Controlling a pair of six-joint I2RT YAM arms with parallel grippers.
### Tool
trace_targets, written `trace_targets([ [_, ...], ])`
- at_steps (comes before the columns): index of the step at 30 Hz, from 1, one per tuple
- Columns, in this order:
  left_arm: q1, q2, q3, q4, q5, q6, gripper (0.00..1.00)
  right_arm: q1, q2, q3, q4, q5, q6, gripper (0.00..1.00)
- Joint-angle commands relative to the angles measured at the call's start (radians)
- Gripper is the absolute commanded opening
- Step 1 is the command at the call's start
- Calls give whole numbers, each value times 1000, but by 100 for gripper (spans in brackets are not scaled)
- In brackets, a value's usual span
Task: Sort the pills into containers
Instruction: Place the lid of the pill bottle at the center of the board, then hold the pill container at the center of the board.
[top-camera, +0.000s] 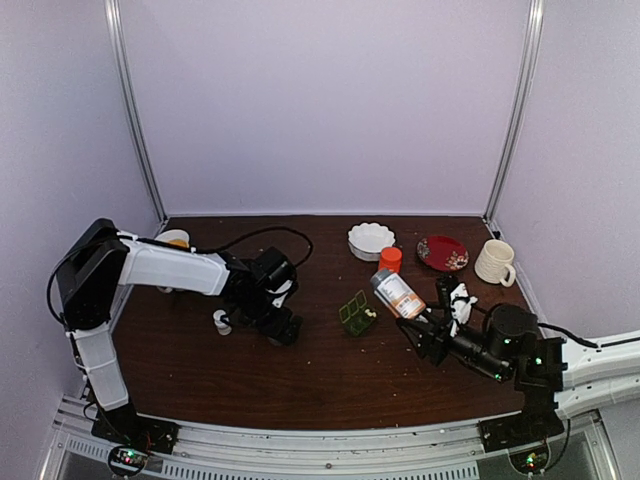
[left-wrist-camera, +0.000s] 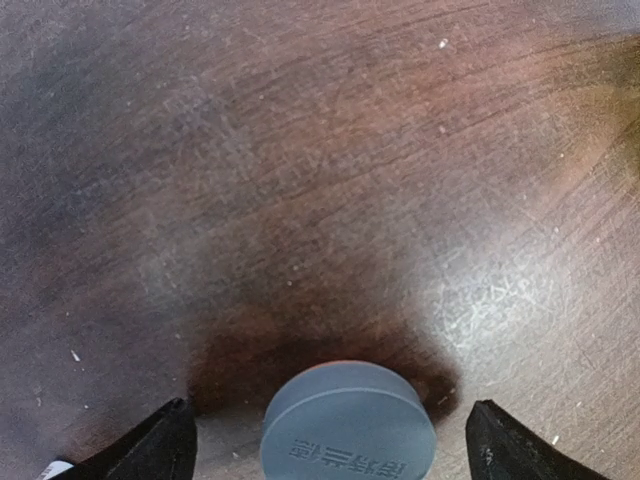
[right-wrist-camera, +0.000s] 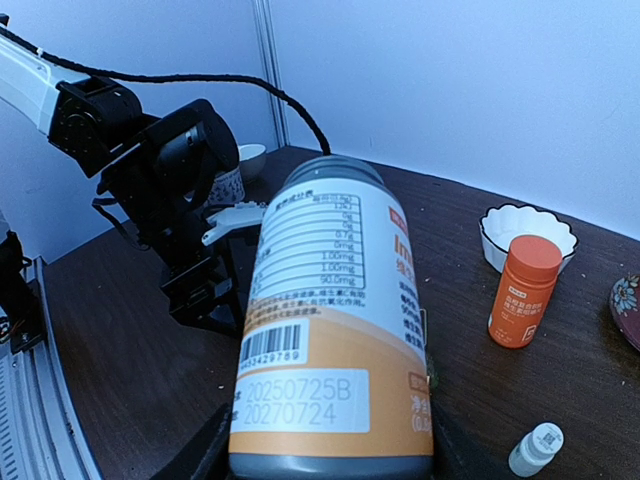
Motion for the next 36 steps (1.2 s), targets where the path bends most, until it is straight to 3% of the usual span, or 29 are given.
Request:
trace_targets([
  [1, -16, -75, -8, 28, -99, -31, 98, -4, 1, -17, 39, -9, 15, 0],
  [6, -16, -183, -40, 2, -254, -142, 98, -4, 34, 8, 15, 15, 47, 0],
  [10, -16, -243, -91, 128, -147, -129, 97, -5, 72, 30, -11, 1, 90, 0],
  [15, -16, -286, -166, 385, 71, -64, 88, -4, 86, 47, -62, -41, 73, 0],
  [27, -16, -100, -20, 563, 339, -9, 73, -13, 90, -27, -22, -61, 109, 0],
  [36, -22, 50, 59, 640, 399, -28, 66, -58, 30, -70, -47, -71, 134, 0],
])
